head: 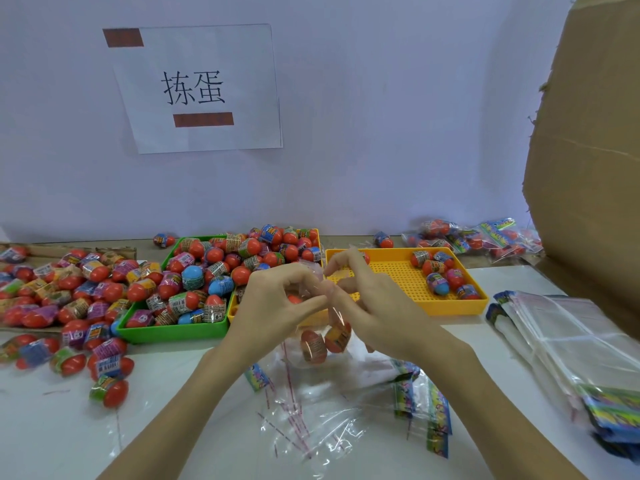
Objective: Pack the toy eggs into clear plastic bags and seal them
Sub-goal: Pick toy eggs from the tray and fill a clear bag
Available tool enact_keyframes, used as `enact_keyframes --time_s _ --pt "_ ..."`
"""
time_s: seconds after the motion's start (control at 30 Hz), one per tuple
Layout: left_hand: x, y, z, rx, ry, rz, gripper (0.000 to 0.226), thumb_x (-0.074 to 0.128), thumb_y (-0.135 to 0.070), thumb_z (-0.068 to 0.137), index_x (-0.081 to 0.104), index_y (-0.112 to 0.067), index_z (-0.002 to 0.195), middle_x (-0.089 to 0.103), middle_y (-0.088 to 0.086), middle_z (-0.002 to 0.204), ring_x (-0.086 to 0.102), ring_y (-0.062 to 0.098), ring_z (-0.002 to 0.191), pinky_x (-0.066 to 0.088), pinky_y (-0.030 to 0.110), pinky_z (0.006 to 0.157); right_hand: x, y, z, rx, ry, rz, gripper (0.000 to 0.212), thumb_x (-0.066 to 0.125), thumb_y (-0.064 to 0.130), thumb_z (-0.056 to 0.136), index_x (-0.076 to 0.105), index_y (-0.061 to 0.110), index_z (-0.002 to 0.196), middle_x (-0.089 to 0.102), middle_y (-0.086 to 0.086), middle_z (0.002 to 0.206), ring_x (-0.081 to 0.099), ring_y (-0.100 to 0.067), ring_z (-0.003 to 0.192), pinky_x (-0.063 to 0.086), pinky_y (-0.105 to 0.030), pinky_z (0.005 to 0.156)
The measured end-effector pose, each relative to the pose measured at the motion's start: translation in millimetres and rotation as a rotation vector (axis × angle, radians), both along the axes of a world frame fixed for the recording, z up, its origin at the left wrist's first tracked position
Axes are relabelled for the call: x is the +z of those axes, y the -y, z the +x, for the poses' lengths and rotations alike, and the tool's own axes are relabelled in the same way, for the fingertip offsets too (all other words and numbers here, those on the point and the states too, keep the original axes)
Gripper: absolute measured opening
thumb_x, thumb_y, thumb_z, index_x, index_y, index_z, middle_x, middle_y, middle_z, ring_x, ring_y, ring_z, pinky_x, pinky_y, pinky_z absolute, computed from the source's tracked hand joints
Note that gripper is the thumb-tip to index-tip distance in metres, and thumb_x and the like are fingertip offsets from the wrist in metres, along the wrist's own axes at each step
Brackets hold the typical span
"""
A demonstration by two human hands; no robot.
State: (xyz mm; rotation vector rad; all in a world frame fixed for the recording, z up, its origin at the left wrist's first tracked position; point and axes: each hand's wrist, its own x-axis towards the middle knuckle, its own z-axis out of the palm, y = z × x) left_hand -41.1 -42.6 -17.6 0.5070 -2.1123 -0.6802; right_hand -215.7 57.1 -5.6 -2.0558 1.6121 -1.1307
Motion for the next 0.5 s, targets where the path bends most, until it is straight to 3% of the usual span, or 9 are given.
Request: enact_keyframes --time_s 0.1,0.17,0.27,0.37,0.43,0.5 --pt "-3.0 0.5 -0.9 -0.008 0.001 0.045 0.012 0.088 -0.02 0.085 0.077 -0.014 0.085 0.072 -0.005 0.079 0.069 0.02 0.075 0.058 0.047 0.072 -1.2 1.1 1.2 -0.005 -0.023 0.008 0.013 0.046 0.041 0.111 0.044 0.031 0.12 0.075 0.004 0.074 0.051 -0.016 0.041 0.041 -0.036 0.046" --pt "-3.9 -0.7 -2.3 -0.01 -0.007 0.051 0.016 0.086 -0.029 0.085 0.077 -0.016 0.085 0.071 -0.005 0.078 0.068 0.021 0.074 0.057 0.049 0.072 -1.5 1.0 1.7 -0.023 -0.041 0.007 0.011 0.047 0.038 0.112 0.048 0.03 0.12 0.075 0.005 0.073 0.052 -0.018 0.042 0.043 -0.04 0.047" --pt "-2.9 0.3 -1.8 -0.007 -0.004 0.082 0.02 0.085 -0.035 0.083 0.078 -0.017 0.084 0.073 -0.004 0.079 0.068 0.019 0.073 0.058 0.042 0.07 -1.4 1.4 0.6 -0.071 -0.015 -0.022 0.009 0.053 0.033 0.11 0.055 0.026 0.114 0.075 0.007 0.072 0.059 -0.021 0.047 0.046 -0.038 0.045" --pt "-0.3 0.7 -0.6 -0.027 -0.006 0.116 0.028 0.085 -0.043 0.08 0.076 -0.016 0.081 0.073 -0.002 0.077 0.068 0.017 0.069 0.058 0.033 0.067 -0.4 2.4 -1.9 -0.137 0.014 -0.119 0.006 0.059 0.031 0.107 0.059 0.025 0.106 0.07 0.012 0.071 0.058 -0.018 0.046 0.038 -0.022 0.043" --pt "1.2 0.4 -0.4 -0.039 -0.009 0.126 0.035 0.084 -0.049 0.078 0.076 -0.014 0.082 0.073 -0.001 0.078 0.07 0.02 0.07 0.06 0.037 0.07 -0.4 2.6 -3.1 -0.134 0.033 -0.109 0.006 0.057 0.031 0.108 0.057 0.026 0.109 0.07 0.01 0.07 0.056 -0.015 0.043 0.037 -0.02 0.043" --pt "0.1 1.9 -0.3 -0.023 0.016 0.109 0.029 0.086 -0.039 0.082 0.077 -0.012 0.085 0.074 -0.001 0.08 0.071 0.023 0.074 0.061 0.045 0.073 -1.6 2.3 -2.9 -0.085 0.041 -0.041 0.009 0.054 0.033 0.109 0.053 0.027 0.115 0.073 0.005 0.071 0.048 -0.013 0.039 0.036 -0.024 0.042"
